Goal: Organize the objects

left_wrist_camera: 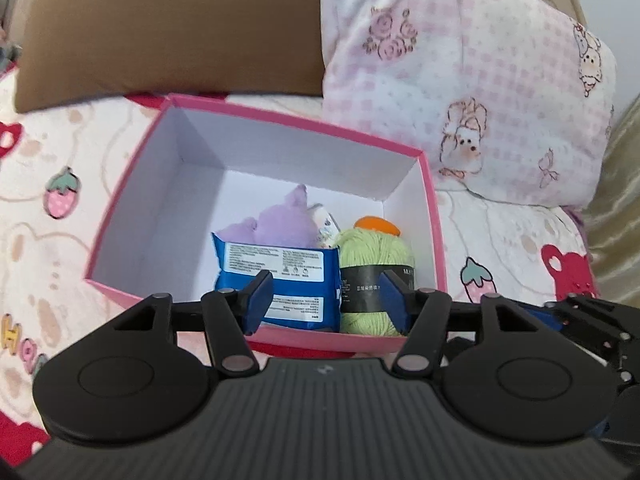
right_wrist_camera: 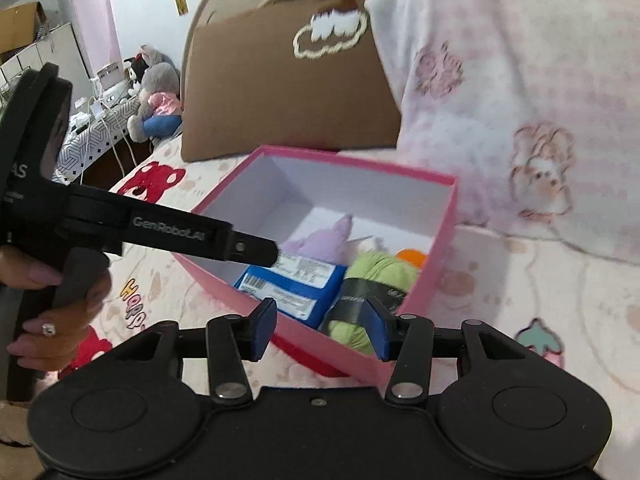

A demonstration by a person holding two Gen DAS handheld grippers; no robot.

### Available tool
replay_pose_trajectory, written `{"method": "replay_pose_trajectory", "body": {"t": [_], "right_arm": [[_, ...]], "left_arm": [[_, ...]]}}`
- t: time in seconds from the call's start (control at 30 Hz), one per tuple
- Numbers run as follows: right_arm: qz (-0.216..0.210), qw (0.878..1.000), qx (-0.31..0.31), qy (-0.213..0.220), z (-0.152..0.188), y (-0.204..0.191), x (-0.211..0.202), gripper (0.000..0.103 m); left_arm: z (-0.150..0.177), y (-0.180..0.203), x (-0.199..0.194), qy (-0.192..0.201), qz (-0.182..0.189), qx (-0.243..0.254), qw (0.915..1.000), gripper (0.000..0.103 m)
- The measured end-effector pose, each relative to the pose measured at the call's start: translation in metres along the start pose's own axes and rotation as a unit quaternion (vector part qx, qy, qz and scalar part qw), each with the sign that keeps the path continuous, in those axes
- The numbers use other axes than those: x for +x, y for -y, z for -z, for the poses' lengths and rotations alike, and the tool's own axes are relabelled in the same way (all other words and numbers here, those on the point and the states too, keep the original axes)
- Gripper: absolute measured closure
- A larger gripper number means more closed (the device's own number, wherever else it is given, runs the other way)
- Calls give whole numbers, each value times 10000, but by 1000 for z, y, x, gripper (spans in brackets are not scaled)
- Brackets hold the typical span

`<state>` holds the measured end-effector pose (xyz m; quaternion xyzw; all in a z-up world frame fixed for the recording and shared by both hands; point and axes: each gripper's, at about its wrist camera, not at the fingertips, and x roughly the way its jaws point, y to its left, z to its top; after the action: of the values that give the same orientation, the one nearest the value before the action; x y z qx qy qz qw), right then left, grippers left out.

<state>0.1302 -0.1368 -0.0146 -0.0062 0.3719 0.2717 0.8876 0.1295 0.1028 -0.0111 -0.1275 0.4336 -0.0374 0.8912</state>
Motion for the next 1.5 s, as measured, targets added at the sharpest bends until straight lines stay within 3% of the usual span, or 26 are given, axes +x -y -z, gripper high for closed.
{"method": "replay_pose_trajectory", "body": {"t": [0.3,0.43,0.6,0.87,1.13,1.27,1.43,1.5], "right_arm": [[420,9981,299,323,15,26,-52,50],[539,9973,285,412,19,29,-74,48],[1113,9933,75,288,25,25,-89,46],[1211,9919,382,90,46,35,-105,42],[1594,9838,813,49,49,44,-110,14],[1556,9823,1039,-10,54,49,-111,12],[1907,9781,810,-183,57,46,-111,11],[2025,9766,675,-255,58,45,-111,11]], "left_arm": [[14,33,-40,345,-359,53,9987,41],[21,51,-49,204,-208,73,9995,41],[35,70,-63,283,-266,61,9992,39],[62,89,-75,165,-325,98,9993,37],[71,98,-78,105,-533,47,9985,27],[76,105,-79,123,-664,213,9975,18],[79,109,-75,142,-707,322,9969,13],[80,108,-75,188,-680,256,9972,7]]}}
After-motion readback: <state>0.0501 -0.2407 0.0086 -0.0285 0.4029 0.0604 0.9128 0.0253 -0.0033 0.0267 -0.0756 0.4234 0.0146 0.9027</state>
